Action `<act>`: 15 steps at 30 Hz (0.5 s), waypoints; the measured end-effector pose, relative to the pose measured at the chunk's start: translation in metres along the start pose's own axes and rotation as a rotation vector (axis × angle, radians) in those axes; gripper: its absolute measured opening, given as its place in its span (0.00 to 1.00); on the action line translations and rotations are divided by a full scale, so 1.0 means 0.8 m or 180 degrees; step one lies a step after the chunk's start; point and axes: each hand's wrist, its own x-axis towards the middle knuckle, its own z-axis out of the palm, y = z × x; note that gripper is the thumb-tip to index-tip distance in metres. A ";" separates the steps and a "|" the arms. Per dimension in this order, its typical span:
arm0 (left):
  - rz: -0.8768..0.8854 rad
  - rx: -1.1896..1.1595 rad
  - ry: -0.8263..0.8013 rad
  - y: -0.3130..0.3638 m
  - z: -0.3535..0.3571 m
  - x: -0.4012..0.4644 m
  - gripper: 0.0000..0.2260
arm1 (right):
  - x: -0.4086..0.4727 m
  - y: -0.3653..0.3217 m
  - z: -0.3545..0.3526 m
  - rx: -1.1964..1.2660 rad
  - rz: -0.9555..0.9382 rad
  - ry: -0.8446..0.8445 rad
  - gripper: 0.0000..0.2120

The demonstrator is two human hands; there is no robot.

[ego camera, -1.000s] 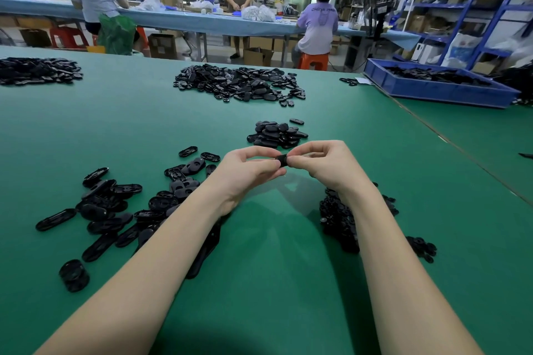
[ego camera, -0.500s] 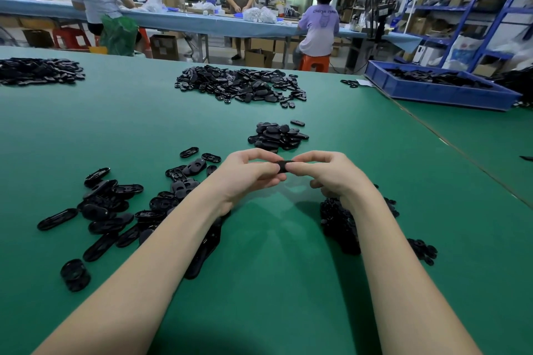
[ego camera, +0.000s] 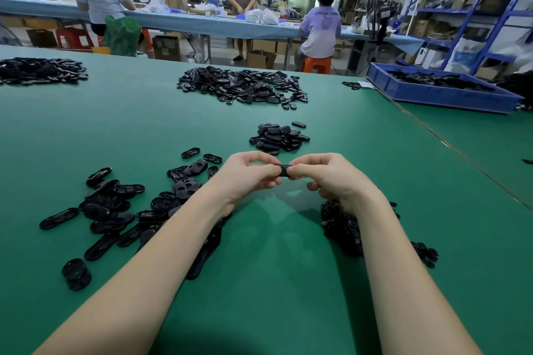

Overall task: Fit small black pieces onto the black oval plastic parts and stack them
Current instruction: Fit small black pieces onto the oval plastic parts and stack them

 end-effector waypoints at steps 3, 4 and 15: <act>0.0038 -0.0015 0.0016 0.002 0.001 0.000 0.02 | 0.000 -0.001 0.002 -0.0073 -0.0068 0.0098 0.01; 0.0027 -0.0076 -0.0006 0.004 0.000 0.000 0.01 | 0.000 -0.001 0.002 -0.0057 -0.0063 0.0128 0.01; -0.0136 -0.0547 -0.0105 0.009 -0.001 0.001 0.07 | 0.004 0.004 -0.001 0.0233 0.0006 -0.0027 0.02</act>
